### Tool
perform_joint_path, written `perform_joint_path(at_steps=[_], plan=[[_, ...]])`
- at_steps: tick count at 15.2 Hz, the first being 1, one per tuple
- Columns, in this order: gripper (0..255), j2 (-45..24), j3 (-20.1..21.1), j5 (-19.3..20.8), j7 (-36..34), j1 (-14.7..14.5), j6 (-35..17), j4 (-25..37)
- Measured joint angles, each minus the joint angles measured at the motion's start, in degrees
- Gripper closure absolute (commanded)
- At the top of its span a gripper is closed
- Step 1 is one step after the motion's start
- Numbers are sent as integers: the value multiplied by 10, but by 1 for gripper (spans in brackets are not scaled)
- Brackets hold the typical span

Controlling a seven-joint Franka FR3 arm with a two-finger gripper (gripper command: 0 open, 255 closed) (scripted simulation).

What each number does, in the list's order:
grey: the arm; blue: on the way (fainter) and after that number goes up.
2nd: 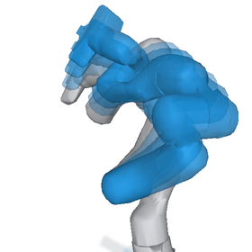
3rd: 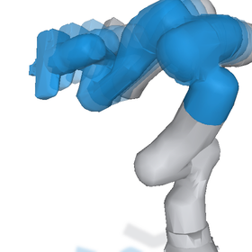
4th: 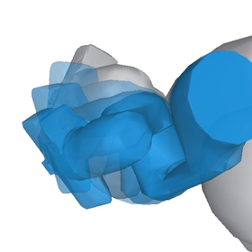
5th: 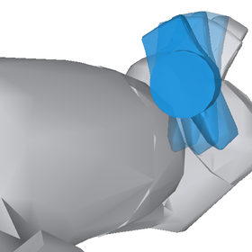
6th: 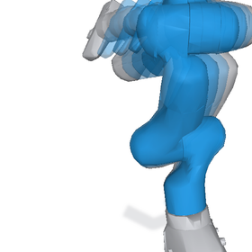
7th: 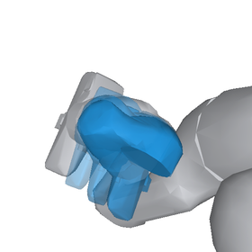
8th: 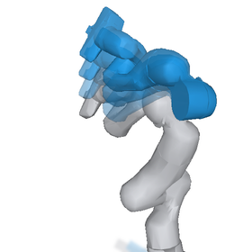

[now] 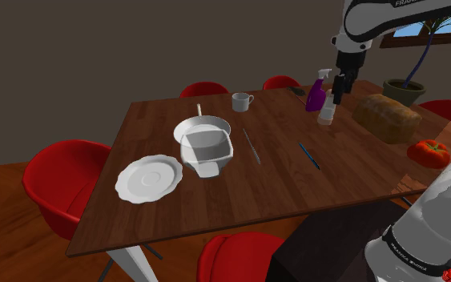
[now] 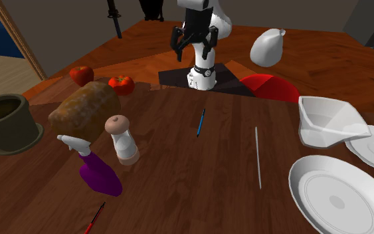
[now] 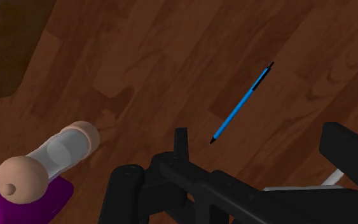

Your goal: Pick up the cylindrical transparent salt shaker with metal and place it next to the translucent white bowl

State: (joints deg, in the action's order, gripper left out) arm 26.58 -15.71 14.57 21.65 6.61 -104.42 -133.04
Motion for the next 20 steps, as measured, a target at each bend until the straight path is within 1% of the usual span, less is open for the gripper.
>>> perform_joint_path(at_steps=[3, 6, 9, 11, 14, 17, 20], plan=[[0, -50, -29, -4, 31, 5, -31, 34], [0, -106, -60, -15, 68, 10, -64, 69], [0, -167, -85, -39, 102, 12, -91, 114], [0, -206, -102, -58, 131, 18, -110, 140], [0, -267, -121, -95, 174, 29, -127, 188], [0, -337, -131, -142, 214, 45, -135, 251], [0, -409, -135, -191, 260, 75, -137, 320]])
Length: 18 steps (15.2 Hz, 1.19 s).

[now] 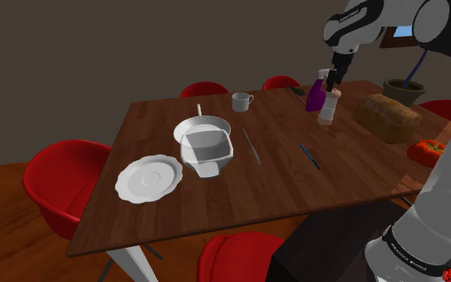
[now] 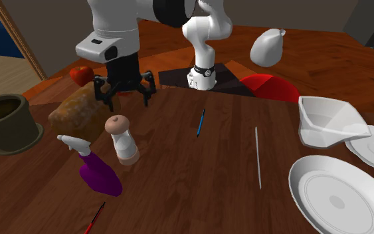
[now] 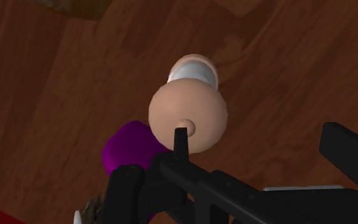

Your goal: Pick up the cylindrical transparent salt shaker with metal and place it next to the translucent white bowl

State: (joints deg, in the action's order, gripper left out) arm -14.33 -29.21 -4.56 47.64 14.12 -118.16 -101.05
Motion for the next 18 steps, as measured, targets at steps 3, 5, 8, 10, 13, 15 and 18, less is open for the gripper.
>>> perform_joint_path(at_steps=[3, 5, 8, 10, 13, 15, 18], plan=[[0, -67, 5, -42, 32, 33, 11, 77], [0, -87, 8, -54, 39, 42, 9, 94], [0, -98, 10, -61, 45, 46, -7, 89], [0, -106, 12, -65, 48, 48, -20, 83], [0, -110, 14, -68, 49, 49, -30, 76], [0, -110, 14, -68, 49, 49, -31, 76], [255, -110, 14, -68, 49, 49, -31, 76]])
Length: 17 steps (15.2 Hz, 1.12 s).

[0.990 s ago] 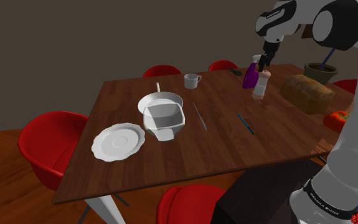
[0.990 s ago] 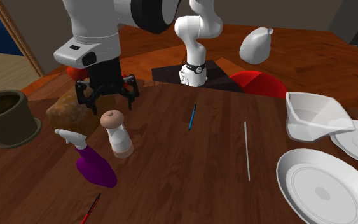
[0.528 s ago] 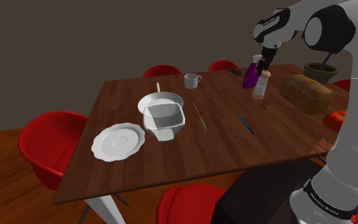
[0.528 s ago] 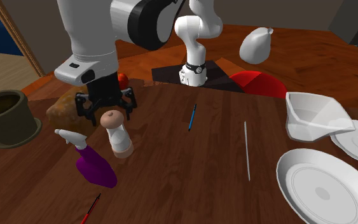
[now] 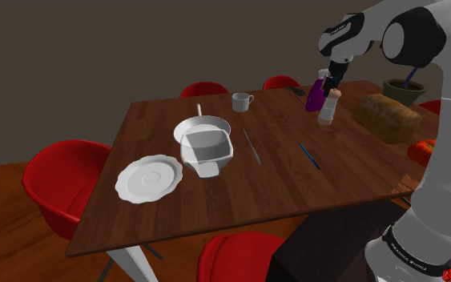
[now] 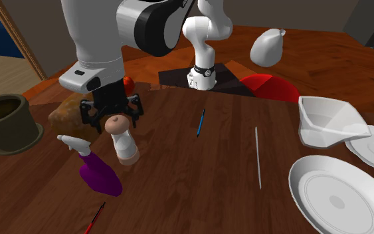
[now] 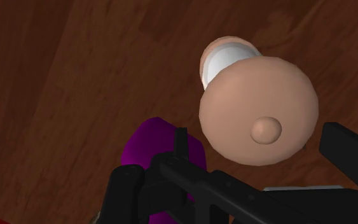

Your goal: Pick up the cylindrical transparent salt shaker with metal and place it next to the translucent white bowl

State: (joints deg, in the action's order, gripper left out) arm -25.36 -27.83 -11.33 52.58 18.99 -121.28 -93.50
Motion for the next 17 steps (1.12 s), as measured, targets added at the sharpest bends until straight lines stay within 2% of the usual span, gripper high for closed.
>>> perform_joint_path(at_steps=[10, 17], plan=[[255, 0, 0, 0, 0, 0, 0, 0], [255, 14, -5, 8, -5, -1, 40, 28]])
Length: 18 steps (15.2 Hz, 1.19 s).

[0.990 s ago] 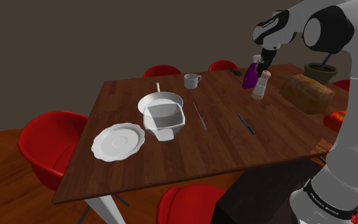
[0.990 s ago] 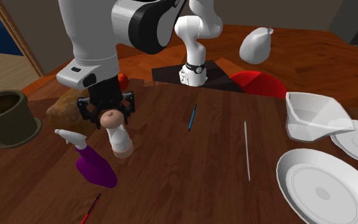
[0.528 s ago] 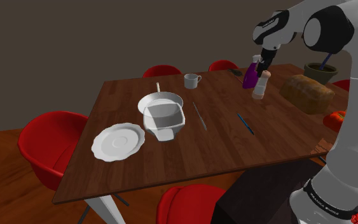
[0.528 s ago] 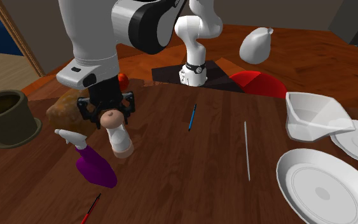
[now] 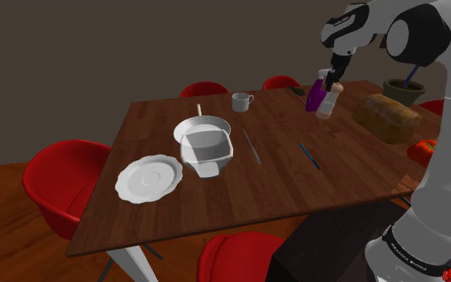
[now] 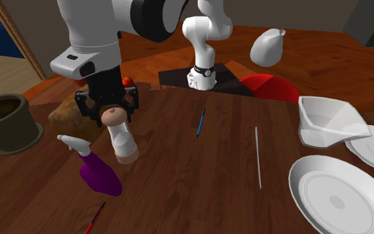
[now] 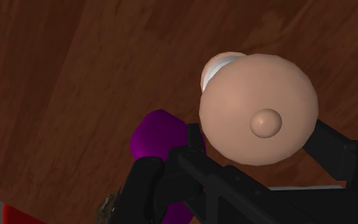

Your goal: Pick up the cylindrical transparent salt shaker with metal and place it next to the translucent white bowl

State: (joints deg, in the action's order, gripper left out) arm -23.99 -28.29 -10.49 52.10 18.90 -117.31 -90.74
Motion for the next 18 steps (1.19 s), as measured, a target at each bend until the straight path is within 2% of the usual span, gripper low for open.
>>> perform_joint_path(at_steps=[18], plan=[[255, 14, -7, 11, -8, 8, 131, 120]])
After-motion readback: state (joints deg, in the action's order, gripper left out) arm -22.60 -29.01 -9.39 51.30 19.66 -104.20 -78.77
